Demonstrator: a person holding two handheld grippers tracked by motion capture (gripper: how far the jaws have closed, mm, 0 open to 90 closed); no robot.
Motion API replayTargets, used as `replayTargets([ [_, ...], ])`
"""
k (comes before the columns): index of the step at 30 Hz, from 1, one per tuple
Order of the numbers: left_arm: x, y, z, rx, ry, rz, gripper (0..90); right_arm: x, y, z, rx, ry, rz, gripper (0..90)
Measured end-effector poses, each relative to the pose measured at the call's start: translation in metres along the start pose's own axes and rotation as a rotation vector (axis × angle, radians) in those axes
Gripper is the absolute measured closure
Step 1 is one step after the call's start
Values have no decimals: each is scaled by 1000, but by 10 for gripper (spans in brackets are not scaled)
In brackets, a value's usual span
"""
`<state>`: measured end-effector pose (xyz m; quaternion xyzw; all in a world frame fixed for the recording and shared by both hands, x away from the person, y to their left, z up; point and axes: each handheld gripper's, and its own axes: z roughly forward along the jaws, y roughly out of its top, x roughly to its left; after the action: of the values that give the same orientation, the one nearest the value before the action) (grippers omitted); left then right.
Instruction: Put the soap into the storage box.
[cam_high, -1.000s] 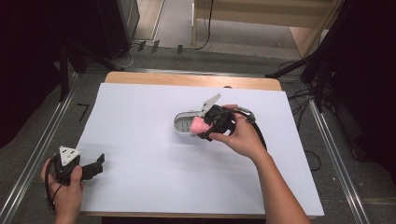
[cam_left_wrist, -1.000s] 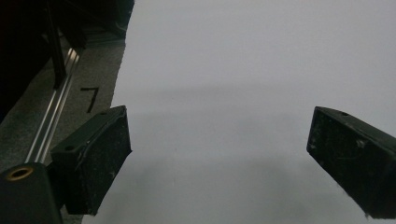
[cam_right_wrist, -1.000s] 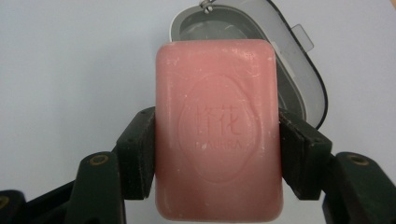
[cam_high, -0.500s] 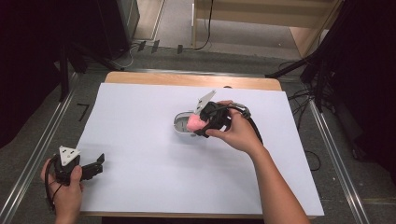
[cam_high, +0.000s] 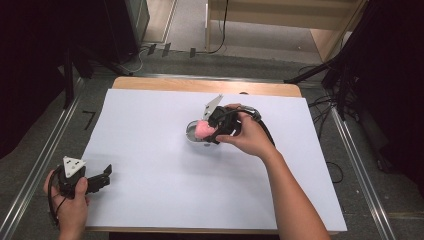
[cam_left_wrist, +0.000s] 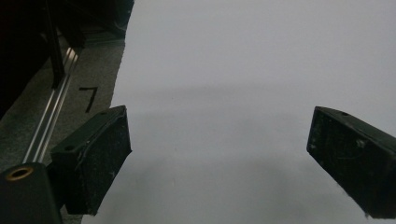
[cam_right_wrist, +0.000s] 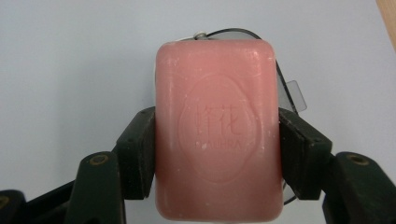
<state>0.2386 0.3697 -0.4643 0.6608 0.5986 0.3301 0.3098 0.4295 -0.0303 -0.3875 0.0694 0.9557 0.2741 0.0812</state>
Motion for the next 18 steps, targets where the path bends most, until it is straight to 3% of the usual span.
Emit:
replayTargets([
  [6, 0, 0, 0, 2, -1, 0, 66, -6, 0, 5, 0, -7, -26, 383],
  [18, 0, 0, 0, 2, -3, 2, 66, -13, -4, 12, -2, 6, -19, 382],
])
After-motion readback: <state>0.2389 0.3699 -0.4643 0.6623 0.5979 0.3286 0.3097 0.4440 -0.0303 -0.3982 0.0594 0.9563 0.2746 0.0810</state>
